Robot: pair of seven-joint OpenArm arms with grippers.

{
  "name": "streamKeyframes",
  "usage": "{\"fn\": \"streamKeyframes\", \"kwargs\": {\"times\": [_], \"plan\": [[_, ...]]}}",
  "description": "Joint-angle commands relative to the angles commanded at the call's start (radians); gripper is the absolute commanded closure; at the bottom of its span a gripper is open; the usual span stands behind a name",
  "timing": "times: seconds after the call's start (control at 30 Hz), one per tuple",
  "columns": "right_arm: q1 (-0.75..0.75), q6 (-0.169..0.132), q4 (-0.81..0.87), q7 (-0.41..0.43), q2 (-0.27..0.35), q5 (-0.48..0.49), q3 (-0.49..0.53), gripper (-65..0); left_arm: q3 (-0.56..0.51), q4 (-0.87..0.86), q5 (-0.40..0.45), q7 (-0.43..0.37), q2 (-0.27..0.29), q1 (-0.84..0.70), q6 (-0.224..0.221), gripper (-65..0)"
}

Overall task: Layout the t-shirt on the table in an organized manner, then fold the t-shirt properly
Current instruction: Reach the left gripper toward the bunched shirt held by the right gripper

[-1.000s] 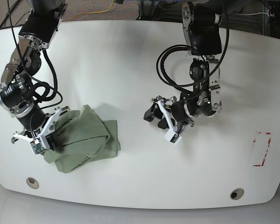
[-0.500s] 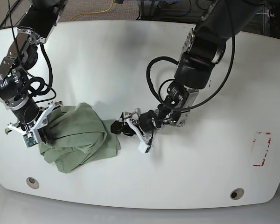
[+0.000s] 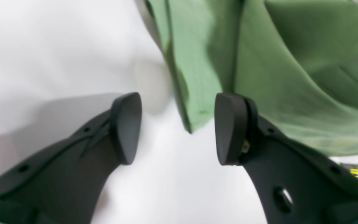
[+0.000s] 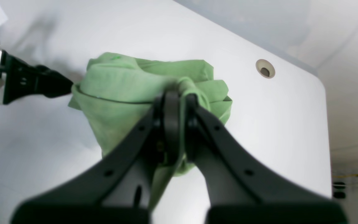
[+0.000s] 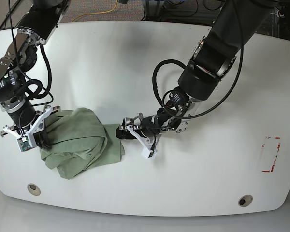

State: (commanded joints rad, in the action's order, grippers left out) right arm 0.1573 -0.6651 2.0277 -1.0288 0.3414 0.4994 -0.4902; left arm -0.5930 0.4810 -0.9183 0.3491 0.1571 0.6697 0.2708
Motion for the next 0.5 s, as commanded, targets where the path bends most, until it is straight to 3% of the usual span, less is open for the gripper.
{"fn": "streamKeyframes", "kwargs": {"times": [0.17,0.37,0.5], "plan": [[-0.002,-0.003,0.000,-0.003,-0.003,0.025,0.006,0.0,0.023,0.060,-0.028,0.000,-0.011,-0.020,0.000,-34.7],[0.006,0.006,-0.003,-0.003,-0.057,0.014,0.051,0.0,0.095,0.296,-0.051,0.044,-0.179,-0.137,0.000,-34.7],[-0.003,-0.003,-0.003,-0.003,-0.064,-0.026,0.051,0.0,0.114,0.494,-0.072,0.086,-0.258,-0.212,0.000,-34.7]]}}
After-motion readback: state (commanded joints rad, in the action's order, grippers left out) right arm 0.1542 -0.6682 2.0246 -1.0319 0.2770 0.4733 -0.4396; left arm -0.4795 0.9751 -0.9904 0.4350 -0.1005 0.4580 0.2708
